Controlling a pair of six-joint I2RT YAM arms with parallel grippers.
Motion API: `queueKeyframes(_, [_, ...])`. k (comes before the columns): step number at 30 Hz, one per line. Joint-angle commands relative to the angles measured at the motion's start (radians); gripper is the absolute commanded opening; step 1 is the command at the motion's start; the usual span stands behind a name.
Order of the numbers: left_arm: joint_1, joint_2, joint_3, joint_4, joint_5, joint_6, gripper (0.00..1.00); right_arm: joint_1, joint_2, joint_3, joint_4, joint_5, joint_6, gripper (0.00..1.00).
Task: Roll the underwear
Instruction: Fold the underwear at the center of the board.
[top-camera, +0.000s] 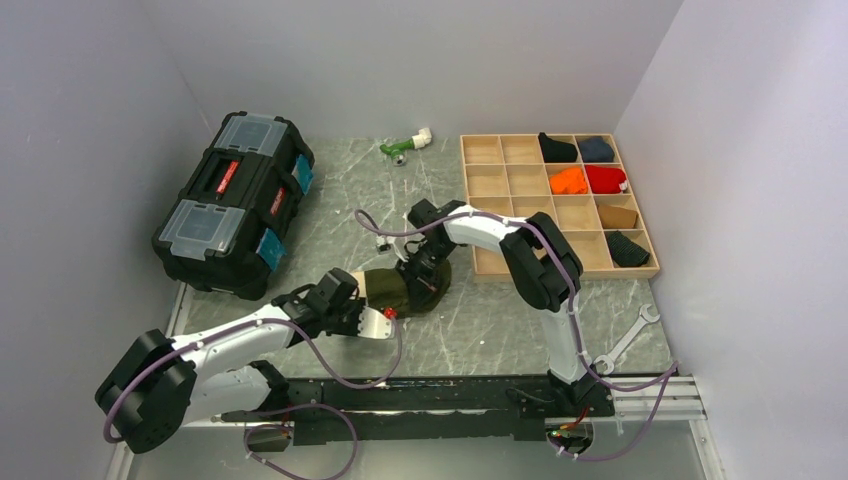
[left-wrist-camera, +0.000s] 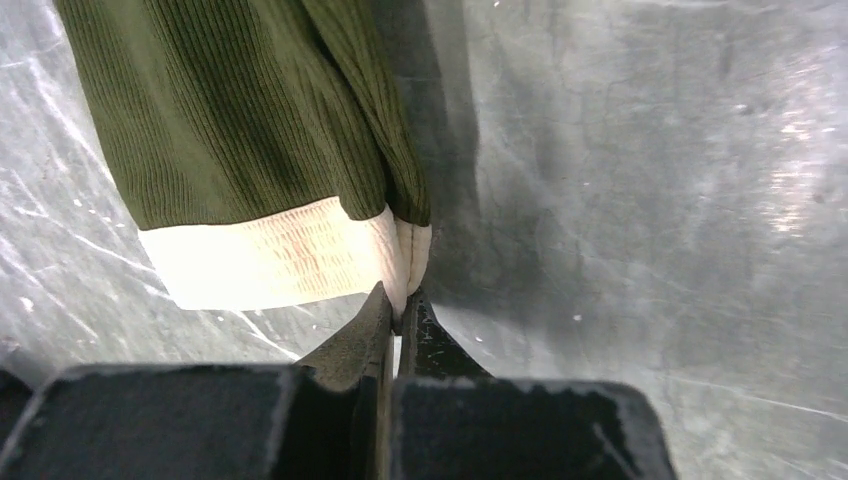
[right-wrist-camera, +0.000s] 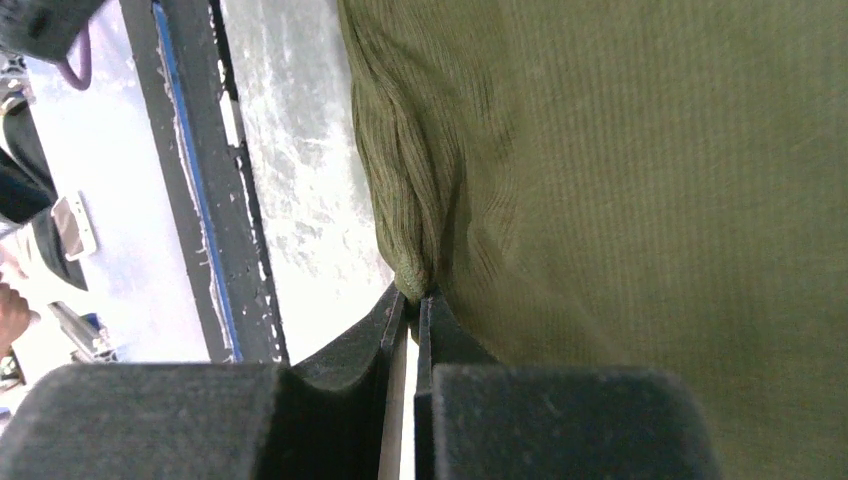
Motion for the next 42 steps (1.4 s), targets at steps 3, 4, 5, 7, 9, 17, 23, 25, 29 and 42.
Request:
queueKeyframes(3, [-0.009, -0.009, 0.108, -0.209, 0.160, -0.095, 0.00, 0.009, -0.044, -0.064, -0.043, -0.085, -0.093, 0.00])
queueKeyframes(4, [-0.010, -0.005, 0.129, -0.244, 0.186, -0.106, 0.00, 0.011, -0.048, -0.069, -0.056, -0.095, -0.104, 0.00])
queueKeyframes(5, [-0.010, 0.000, 0.150, -0.280, 0.210, -0.118, 0.00, 0.013, -0.054, -0.073, -0.065, -0.103, -0.113, 0.00])
queueKeyframes(7, [-0.009, 0.012, 0.189, -0.349, 0.257, -0.135, 0.00, 0.014, -0.065, -0.079, -0.079, -0.114, -0.123, 0.00])
queueKeyframes(9, [-0.009, 0.026, 0.215, -0.386, 0.286, -0.143, 0.00, 0.011, -0.075, -0.077, -0.084, -0.101, -0.123, 0.00])
queueKeyframes(17, [-0.009, 0.117, 0.232, -0.421, 0.283, -0.156, 0.00, 0.003, -0.053, 0.050, -0.177, -0.057, -0.148, 0.00])
queueKeyframes(23, [-0.004, 0.176, 0.217, -0.409, 0.257, -0.165, 0.00, -0.011, -0.008, 0.133, -0.238, -0.028, -0.183, 0.00])
queueKeyframes(25, [0.004, 0.192, 0.224, -0.412, 0.268, -0.167, 0.00, -0.017, 0.016, 0.173, -0.265, -0.022, -0.195, 0.00])
queueKeyframes(29, [0.038, 0.218, 0.256, -0.440, 0.297, -0.169, 0.00, -0.027, 0.058, 0.240, -0.307, -0.002, -0.208, 0.00])
queueKeyframes(42, [0.203, 0.286, 0.390, -0.624, 0.518, -0.098, 0.00, -0.071, 0.120, 0.348, -0.362, -0.017, -0.239, 0.00])
